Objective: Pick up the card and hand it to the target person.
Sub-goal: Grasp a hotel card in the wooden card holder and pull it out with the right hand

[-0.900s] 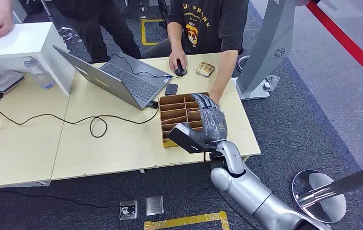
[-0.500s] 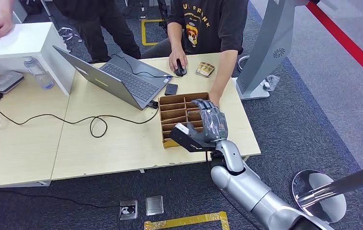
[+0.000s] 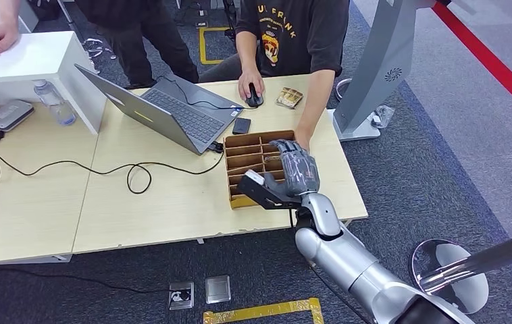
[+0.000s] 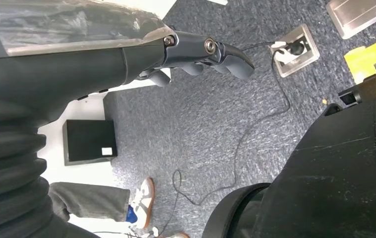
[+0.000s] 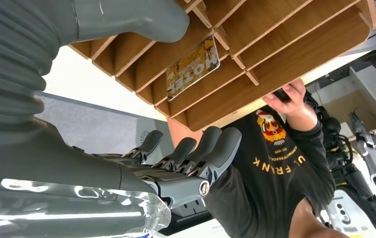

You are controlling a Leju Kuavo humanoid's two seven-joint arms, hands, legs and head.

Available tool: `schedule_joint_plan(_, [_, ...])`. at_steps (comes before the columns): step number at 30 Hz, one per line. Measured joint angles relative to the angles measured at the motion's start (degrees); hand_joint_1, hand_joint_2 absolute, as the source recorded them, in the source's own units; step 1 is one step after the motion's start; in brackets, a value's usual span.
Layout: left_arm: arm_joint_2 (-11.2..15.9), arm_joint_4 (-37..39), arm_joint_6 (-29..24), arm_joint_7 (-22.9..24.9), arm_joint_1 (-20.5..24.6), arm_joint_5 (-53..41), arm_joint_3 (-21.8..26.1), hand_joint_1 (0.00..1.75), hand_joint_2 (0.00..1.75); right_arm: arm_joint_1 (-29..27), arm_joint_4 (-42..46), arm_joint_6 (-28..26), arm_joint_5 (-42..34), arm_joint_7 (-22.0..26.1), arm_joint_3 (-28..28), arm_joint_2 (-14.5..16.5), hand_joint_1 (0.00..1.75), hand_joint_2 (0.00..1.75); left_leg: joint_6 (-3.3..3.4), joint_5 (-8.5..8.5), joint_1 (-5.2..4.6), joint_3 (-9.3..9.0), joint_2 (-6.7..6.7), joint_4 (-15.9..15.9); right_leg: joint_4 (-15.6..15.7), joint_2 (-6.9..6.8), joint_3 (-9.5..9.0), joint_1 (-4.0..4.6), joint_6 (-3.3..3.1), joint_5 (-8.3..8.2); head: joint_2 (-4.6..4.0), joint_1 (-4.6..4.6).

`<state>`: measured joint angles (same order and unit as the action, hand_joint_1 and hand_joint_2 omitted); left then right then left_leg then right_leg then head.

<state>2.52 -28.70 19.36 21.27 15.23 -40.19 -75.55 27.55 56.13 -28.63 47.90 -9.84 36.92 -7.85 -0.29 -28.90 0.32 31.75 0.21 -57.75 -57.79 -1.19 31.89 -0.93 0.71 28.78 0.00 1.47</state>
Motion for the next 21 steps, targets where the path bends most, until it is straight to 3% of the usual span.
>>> schedule_joint_plan(21, [-0.22, -0.26, 0.91, -0.03, 0.14, 0.0, -0.18, 0.0, 1.75, 3.95, -8.85, -0.2, 0.04, 0.77, -0.05, 1.64, 0.64, 1.75, 0.0, 0.0, 0.0, 0.0, 0.0, 0.0, 0.0, 0.0, 0.0, 0.0, 0.0, 0.0, 0.0, -0.01])
